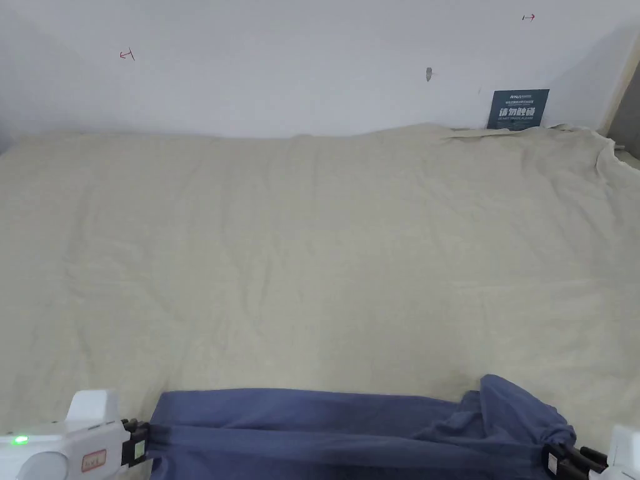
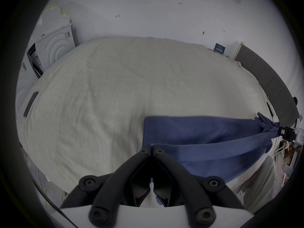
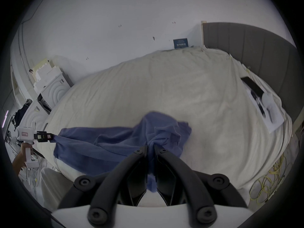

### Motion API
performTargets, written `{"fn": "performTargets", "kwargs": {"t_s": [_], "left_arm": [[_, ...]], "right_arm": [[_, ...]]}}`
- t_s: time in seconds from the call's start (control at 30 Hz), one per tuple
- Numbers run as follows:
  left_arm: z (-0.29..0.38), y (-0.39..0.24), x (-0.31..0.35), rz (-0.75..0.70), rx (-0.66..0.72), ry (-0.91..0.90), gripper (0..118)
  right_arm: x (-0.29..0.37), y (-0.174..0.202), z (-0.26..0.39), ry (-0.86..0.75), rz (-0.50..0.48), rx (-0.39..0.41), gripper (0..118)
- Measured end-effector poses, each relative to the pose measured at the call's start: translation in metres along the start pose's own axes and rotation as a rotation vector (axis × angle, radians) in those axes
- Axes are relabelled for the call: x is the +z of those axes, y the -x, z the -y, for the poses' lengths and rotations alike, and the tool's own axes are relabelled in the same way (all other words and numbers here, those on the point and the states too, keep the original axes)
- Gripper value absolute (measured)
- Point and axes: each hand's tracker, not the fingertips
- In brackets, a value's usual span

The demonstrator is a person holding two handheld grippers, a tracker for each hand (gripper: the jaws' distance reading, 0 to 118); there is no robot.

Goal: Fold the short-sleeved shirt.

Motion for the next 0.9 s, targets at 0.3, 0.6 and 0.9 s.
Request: {"fn": "performTargets", "kwargs": {"t_s": [0.3,0.6,0.9], "left_arm": [[0.036,-0.022,0.014,-0.042,-0.060,0.048,0],[0.045,-0.026,0.004,-0.088,-0.097,0.062,5],[0.017,-0.039,0.043,-0.085,-0.036,-0.022,117]], "right_arm": [[-0.022,-0.013,0.032,0.081,0.070,-0.038,6],[-0.031,-0.011,0.039,0.110,0.119,-0.041,7],[0.009,0.018,-0.002,-0.061,0.102,0.010,83]]}}
